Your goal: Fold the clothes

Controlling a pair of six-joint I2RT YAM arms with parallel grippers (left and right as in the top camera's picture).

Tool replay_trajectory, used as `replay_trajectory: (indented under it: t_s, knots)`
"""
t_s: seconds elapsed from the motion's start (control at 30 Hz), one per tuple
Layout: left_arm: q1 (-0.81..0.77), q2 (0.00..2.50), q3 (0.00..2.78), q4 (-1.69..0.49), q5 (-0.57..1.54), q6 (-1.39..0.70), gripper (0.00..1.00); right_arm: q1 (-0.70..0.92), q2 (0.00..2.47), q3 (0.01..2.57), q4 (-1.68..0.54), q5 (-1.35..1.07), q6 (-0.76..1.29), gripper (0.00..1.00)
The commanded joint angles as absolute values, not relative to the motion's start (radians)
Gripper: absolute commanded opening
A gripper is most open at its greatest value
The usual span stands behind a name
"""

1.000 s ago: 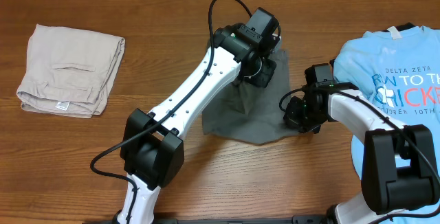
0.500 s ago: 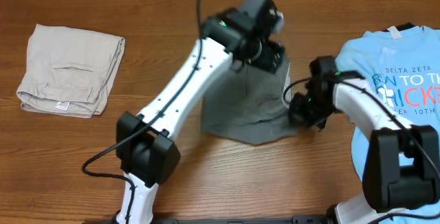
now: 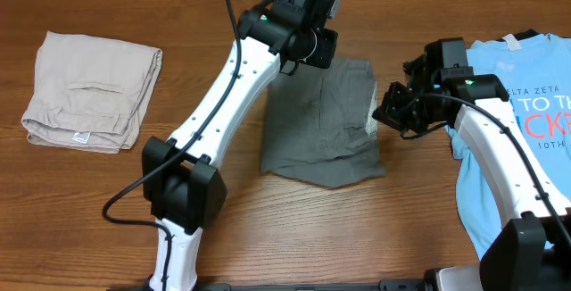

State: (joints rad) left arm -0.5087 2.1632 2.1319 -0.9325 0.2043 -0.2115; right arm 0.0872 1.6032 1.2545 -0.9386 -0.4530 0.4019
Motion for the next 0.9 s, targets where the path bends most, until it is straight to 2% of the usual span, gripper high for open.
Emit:
replay_trajectory:
  t_s: [0.0,0.23,0.5,0.87]
  knots:
    - [-0.511,2.249,2.112,-0.91,0.184,-0.234,0.33,0.114,1.633,1.243,-0.902,-0.499,0.392,0.04]
    - [-0.511,2.383,2.112,-0.854,0.248,-0.278,0.33,0.13,1.715,1.183,-0.801,-0.467,0.389,0.04]
    - [-0.518,2.449,2.112,-0.802,0.289,-0.279,0.38,0.13,1.818,0.998,-0.655,-0.462,0.393,0.04]
    - [-0.518,2.482,2.112,-0.749,0.29,-0.278,0.41,0.128,1.827,0.87,-0.651,-0.434,0.404,0.04]
